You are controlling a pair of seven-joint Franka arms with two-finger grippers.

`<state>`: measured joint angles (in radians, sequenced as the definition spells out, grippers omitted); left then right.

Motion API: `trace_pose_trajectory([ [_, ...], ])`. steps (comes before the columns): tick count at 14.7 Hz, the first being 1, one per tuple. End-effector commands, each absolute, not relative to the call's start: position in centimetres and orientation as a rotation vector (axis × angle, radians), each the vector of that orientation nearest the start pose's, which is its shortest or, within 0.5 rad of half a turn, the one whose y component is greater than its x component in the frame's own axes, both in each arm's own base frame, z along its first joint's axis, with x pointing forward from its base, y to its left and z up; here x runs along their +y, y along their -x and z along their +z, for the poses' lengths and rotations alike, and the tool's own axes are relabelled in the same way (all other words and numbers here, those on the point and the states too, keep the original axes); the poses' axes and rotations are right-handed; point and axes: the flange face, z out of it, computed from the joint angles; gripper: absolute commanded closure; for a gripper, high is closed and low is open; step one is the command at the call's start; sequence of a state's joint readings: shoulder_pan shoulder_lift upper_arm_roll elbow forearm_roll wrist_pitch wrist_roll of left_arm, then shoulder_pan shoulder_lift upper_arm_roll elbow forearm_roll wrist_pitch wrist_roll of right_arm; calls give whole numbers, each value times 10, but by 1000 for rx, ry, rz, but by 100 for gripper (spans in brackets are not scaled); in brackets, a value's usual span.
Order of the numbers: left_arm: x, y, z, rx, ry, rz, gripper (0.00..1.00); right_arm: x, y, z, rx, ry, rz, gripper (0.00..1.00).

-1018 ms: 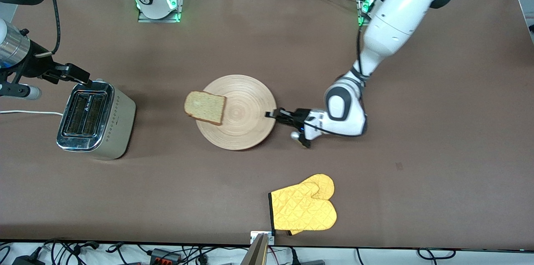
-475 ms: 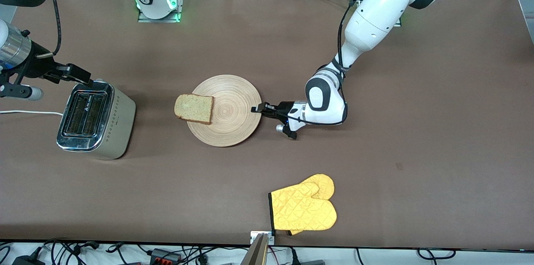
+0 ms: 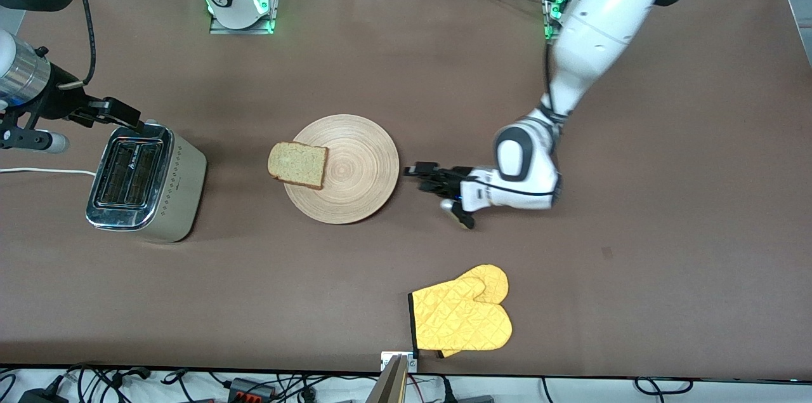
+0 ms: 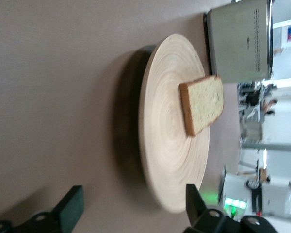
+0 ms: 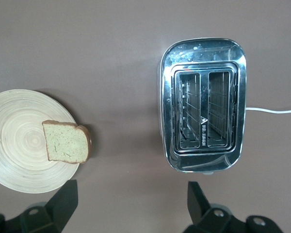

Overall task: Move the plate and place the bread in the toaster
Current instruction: 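Release the plate with the left gripper while the right gripper reaches the bread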

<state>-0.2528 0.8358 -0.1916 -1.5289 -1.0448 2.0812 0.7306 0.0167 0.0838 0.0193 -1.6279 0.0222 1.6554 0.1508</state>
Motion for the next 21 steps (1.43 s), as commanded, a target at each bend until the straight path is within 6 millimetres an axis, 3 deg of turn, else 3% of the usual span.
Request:
trace_pose_trajectory([
  [1,-250,-630,213,-686,-2186,-239,0,31,-584,551,172,3060,154,0],
  [4,-199,-632,261,-924,-2365,-366,0,34,-587,523,208,3007,291,0],
  [6,-162,-636,288,-985,-2510,-429,0,38,-592,508,209,2983,330,0],
  [8,-141,-635,325,-963,-2638,-492,0,50,-605,473,205,2859,382,0],
  [10,-107,-635,374,-909,-2794,-557,0,66,-616,446,209,2817,360,0],
  [11,-95,-638,398,-885,-2817,-535,0,85,-615,435,180,2825,338,0],
  [16,-53,-639,497,-834,-2953,-480,0,101,-594,362,215,2807,229,0],
  [17,-40,-629,526,-769,-3017,-430,0,107,-586,352,202,2817,193,0],
  [18,-27,-616,539,-615,-3075,-400,0,107,-579,338,203,2827,157,0],
  [21,-29,-581,586,-126,-3206,-212,0,106,-564,308,177,2832,147,0],
])
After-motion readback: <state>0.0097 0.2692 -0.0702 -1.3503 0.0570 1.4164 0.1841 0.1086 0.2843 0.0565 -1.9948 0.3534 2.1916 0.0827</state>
